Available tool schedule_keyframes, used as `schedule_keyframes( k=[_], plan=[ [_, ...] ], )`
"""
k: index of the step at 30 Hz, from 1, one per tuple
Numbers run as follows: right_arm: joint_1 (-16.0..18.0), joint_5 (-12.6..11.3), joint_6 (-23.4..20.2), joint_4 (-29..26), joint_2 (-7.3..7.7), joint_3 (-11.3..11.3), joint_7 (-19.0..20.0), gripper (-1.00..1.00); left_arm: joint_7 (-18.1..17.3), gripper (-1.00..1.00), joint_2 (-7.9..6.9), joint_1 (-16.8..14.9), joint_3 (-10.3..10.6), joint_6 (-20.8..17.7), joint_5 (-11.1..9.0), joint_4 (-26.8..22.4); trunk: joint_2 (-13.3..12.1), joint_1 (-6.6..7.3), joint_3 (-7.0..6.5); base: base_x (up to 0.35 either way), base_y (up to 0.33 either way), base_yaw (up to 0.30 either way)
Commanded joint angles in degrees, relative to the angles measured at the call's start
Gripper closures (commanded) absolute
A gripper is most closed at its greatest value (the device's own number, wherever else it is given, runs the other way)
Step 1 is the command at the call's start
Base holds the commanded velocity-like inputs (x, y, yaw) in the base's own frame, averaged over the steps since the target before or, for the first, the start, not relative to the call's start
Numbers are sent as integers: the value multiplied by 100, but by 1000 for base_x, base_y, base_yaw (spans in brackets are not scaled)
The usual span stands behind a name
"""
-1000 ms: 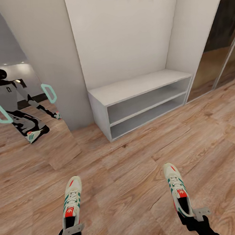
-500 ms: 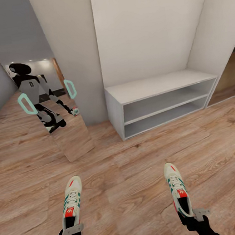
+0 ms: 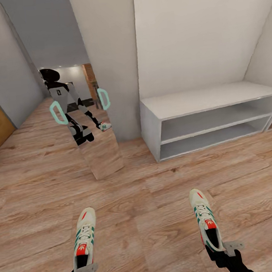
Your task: Pick up the two gym shoes and the two sandals from the corridor floor and place them onto the hallstand (shoe rack) in the corridor, making sure they are on the rack and not on the floor. Arrange them so the two gym shoes are next to each other and the two sandals are next to each other.
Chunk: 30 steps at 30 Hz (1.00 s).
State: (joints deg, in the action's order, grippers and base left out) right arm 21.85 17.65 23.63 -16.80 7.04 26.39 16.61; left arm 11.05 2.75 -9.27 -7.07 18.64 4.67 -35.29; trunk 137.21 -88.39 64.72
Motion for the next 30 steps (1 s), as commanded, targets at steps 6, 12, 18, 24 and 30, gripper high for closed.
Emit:
schedule_keyframes(
  k=[6, 12, 18, 24, 30],
  plan=[
    [3, 29, 19, 2, -1, 50, 35, 100, 11, 100, 8, -5, -23, 17, 54, 5, 2, 1, 22, 0, 0, 282],
    [3, 28, 24, 2, -1, 50, 35, 100, 11, 100, 6, -5, -17, 14, 60, 5, 2, 1, 39, 1, 0, 282],
    [3, 28, 28, 2, -1, 50, 35, 100, 11, 100, 11, -12, -7, 9, 60, 20, 2, 1, 57, 86, 38, 282],
    [3, 28, 28, 2, -1, 49, 35, 100, 11, 100, 21, -13, 2, 8, 73, 22, 2, 1, 75, 165, 142, 282],
    [3, 28, 28, 2, -1, 49, 35, 100, 11, 100, 24, -13, 4, 9, 93, 22, 2, 1, 93, 24, 21, 282]
  ],
)
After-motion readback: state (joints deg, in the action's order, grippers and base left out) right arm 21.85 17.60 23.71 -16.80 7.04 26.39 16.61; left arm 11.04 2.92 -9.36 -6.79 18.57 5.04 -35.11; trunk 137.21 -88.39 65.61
